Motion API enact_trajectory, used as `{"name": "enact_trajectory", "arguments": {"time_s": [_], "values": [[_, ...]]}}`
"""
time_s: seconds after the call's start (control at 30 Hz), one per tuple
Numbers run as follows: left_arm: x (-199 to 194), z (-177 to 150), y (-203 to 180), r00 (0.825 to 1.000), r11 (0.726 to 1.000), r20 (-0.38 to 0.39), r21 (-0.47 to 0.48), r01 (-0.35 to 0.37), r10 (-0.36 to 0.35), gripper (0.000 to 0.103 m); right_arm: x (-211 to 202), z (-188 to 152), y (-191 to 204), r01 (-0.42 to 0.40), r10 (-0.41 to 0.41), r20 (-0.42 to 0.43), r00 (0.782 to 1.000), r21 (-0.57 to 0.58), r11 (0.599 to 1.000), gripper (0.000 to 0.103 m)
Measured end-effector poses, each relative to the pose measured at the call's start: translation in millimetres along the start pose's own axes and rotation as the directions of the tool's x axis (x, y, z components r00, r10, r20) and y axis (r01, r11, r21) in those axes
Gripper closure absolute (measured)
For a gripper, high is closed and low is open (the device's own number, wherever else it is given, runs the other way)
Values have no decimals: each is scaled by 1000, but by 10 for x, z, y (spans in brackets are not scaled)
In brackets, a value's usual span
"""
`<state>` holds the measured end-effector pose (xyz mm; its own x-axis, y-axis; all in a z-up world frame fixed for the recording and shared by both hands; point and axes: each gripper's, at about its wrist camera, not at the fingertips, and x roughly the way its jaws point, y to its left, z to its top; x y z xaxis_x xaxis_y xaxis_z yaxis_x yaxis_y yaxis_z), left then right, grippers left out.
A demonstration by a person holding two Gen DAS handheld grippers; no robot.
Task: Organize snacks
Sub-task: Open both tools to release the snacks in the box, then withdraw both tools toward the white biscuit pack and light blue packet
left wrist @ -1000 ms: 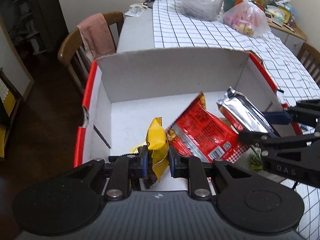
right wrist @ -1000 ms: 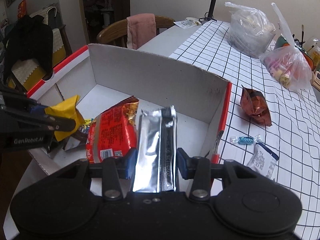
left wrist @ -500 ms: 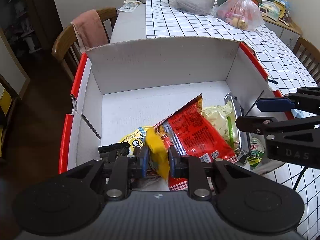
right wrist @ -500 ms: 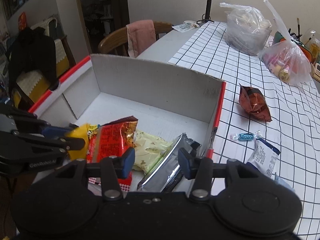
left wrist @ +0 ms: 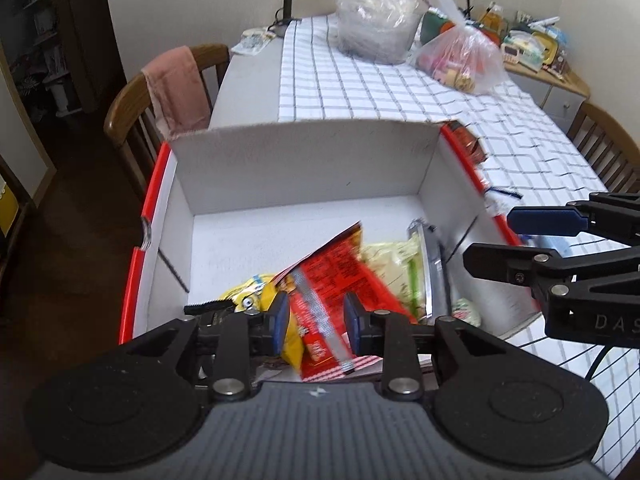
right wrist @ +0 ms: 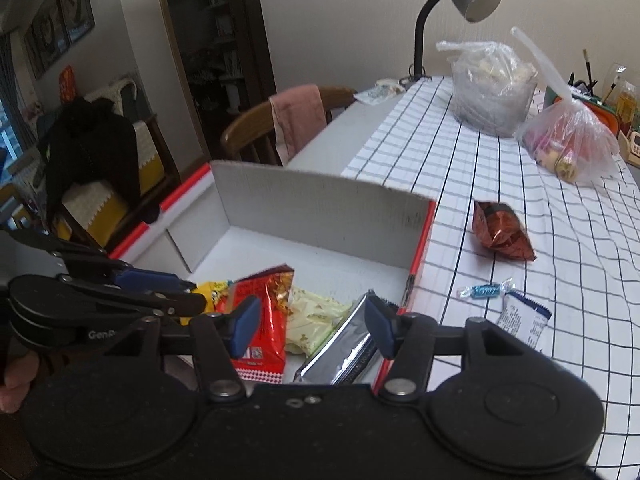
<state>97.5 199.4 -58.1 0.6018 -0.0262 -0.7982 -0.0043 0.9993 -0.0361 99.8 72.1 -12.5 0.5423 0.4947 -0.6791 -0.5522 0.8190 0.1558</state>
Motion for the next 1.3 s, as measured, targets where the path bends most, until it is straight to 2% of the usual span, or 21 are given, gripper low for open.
{"name": "enact_trajectory", "arguments": {"time_s": [0.03,0.07,0.1,0.17,0.27,0.33,0.47,0.87,0.93,1.1,1.3], "values": [[-30,9,-29,1000,1000,8,-2,4,-4,71,-44,0,-14,-4,4,11,1000,3,1000,40],[-60,19,-59,1000,1000,17,-4,6,-6,63,-85,4,-38,-10,9,21,1000,7,1000,39],[-94,25,-90,1000,1000,31,-5,7,-6,49,-125,7,-63,-13,13,29,999,10,1000,39],[-162,45,-162,998,1000,64,-4,10,-10,41,-191,10,-116,-19,18,40,999,16,1000,39],[-211,95,-292,997,1000,78,4,23,-23,41,-307,-3,-224,-24,22,61,998,32,999,34],[-238,131,-399,995,999,90,10,30,-31,41,-394,-20,-305,-23,20,79,997,34,999,25],[-260,193,-606,992,999,115,19,51,-53,34,-545,-71,-514,-22,18,98,995,41,999,21],[-115,375,-1380,983,990,124,60,128,-135,28,-876,-331,-1269,12,-16,113,993,37,999,8],[-71,409,-1521,983,989,120,65,135,-142,25,-912,-369,-1384,19,-22,110,994,25,1000,0],[73,464,-1854,982,988,111,62,145,-151,23,-912,-468,-1640,20,-17,79,997,-37,999,0],[356,599,-2234,987,989,79,68,135,-140,23,-783,-579,-1941,-35,37,9,999,-121,992,0]]}}
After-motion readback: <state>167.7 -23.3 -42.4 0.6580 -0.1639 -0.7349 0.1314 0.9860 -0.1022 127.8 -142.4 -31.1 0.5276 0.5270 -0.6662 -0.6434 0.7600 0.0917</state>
